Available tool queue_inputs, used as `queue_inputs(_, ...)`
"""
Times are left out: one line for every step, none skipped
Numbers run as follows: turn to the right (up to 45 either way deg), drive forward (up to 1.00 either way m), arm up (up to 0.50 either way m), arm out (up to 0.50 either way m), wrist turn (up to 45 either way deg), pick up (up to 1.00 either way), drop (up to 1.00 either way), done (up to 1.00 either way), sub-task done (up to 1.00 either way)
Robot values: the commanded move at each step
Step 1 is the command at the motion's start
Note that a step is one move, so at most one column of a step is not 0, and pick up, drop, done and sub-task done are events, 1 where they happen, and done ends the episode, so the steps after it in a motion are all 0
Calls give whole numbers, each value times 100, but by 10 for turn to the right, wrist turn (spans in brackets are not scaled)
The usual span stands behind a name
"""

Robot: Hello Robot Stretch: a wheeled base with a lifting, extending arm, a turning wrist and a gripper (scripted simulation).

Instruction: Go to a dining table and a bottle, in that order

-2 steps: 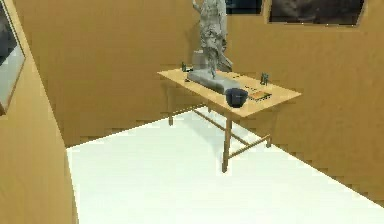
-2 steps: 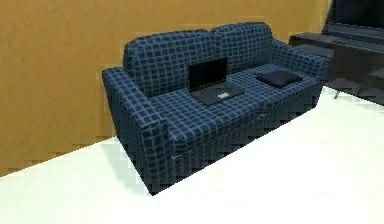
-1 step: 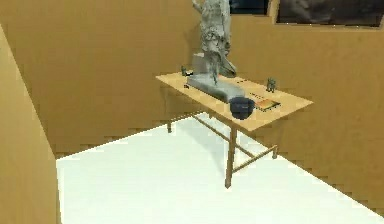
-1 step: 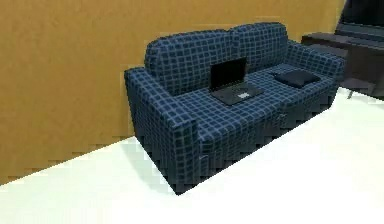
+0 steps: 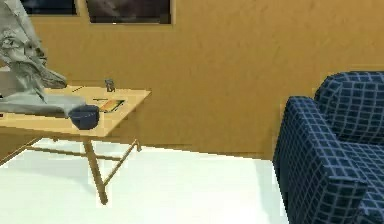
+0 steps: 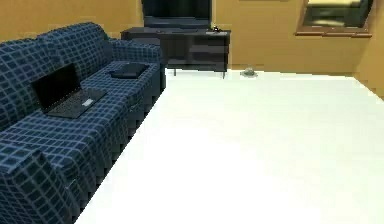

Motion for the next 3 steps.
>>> queue_inputs(450,0,0,0,0,0,0,0,0)
queue_inputs(450,0,0,0,0,0,0,0,0)
queue_inputs(30,0,0,0,0,0,0,0,0)
